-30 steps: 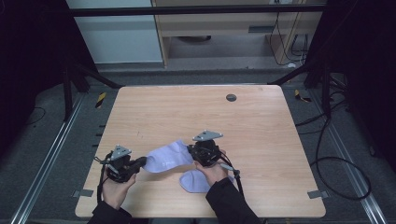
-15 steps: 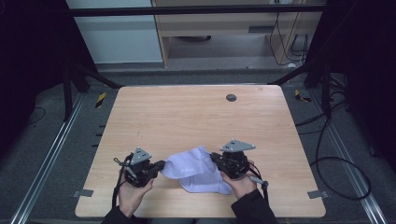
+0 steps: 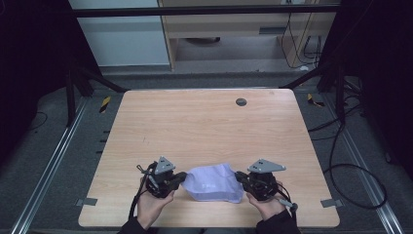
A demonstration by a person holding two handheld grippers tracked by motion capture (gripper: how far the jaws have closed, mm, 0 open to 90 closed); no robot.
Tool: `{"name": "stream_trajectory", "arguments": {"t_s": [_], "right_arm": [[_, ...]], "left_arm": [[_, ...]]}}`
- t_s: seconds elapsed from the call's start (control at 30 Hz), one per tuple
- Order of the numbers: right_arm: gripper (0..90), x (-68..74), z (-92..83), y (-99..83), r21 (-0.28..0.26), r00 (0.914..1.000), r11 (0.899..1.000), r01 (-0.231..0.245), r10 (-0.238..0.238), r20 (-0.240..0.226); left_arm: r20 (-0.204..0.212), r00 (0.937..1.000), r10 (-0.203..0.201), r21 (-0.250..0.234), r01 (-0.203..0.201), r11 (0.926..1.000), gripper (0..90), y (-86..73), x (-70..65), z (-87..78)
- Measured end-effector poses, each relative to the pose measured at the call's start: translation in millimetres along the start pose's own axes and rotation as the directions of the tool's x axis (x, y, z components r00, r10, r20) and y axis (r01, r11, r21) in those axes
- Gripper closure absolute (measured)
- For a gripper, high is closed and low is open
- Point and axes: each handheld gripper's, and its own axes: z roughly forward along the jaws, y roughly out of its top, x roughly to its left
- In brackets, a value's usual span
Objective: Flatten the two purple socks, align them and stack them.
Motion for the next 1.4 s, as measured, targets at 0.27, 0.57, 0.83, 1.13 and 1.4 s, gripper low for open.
{"name": "stream_trajectory", "arguments": {"t_s": [0.27,0.57,0.83,1.13,1.4], "right_arm": [[87.1,-3.7,-5.2,-14.2,0.022,0.9998,1.0,-0.017,0.017,-0.002],[87.1,-4.6,3.3,-25.2,0.067,0.9996,0.997,-0.027,0.027,-0.011],[86.9,-5.4,11.2,-29.1,0.094,0.9996,0.995,-0.027,0.027,-0.007],[85.1,-13.2,19.6,-34.5,0.104,0.9996,0.994,-0.025,0.023,0.016],[71.3,-18.1,24.4,-38.1,0.087,0.9987,0.996,-0.001,-0.003,0.05]], "left_arm": [[0.017,0.9997,0.019,0.041,-0.019,0.999,87.5,-5.5,-6.3,10.2],[0.012,0.9996,0.026,0.089,-0.027,0.9957,87.5,-13.1,-5.8,23.8],[0.005,0.9997,0.024,0.098,-0.024,0.9949,87.5,-14.8,-2.5,31.6],[0.009,0.9998,0.019,0.095,-0.019,0.9953,86.4,-19.3,-0.9,39.5],[-0.013,0.9999,0.004,0.07,-0.003,0.9975,69.5,-21.5,5.3,36.6]]}}
